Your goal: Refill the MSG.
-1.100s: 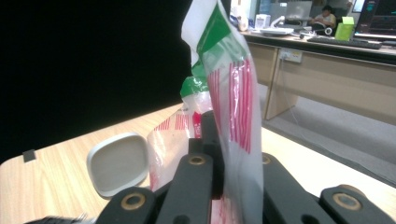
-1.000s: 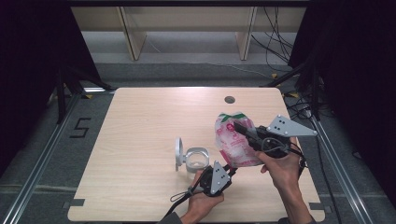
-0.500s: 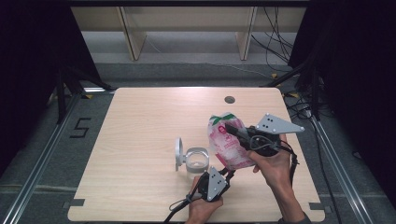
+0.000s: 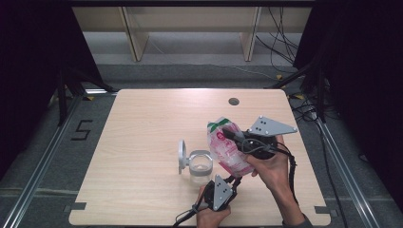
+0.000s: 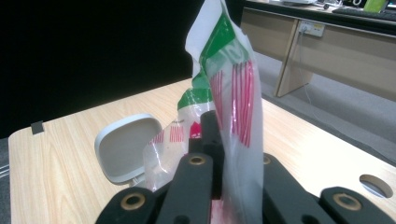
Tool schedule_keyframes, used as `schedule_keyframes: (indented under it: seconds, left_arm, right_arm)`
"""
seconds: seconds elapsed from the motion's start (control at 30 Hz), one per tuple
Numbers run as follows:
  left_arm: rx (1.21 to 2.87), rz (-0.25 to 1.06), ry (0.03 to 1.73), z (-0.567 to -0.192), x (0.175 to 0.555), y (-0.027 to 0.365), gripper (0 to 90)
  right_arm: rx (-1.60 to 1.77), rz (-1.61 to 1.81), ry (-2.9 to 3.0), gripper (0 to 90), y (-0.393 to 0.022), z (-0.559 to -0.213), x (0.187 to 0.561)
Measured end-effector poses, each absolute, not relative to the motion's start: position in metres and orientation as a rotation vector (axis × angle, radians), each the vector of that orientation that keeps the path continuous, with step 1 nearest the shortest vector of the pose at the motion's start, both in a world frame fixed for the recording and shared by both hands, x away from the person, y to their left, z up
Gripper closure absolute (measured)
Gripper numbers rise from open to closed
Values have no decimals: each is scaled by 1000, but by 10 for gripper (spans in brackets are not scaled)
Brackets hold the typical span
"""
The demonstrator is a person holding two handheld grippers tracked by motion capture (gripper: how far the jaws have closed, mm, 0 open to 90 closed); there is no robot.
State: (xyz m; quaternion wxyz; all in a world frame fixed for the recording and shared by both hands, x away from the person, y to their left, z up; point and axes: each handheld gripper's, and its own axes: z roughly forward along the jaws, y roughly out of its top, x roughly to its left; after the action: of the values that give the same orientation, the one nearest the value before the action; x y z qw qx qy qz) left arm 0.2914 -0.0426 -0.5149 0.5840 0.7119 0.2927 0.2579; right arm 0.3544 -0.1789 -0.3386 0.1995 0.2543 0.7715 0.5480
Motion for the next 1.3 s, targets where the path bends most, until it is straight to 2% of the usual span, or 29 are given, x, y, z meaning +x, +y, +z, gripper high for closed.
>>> schedule_keyframes:
  seconds: [0.5,1.3]
  left_arm:
    - [1623,588,721,-513,297,-45,814]
    - [1572,528,759,-514,308,-51,817]
  right_arm:
    - [683,1465,2163,900,-153,-337,355]
    - [638,1371,2241,900,-133,-340,368]
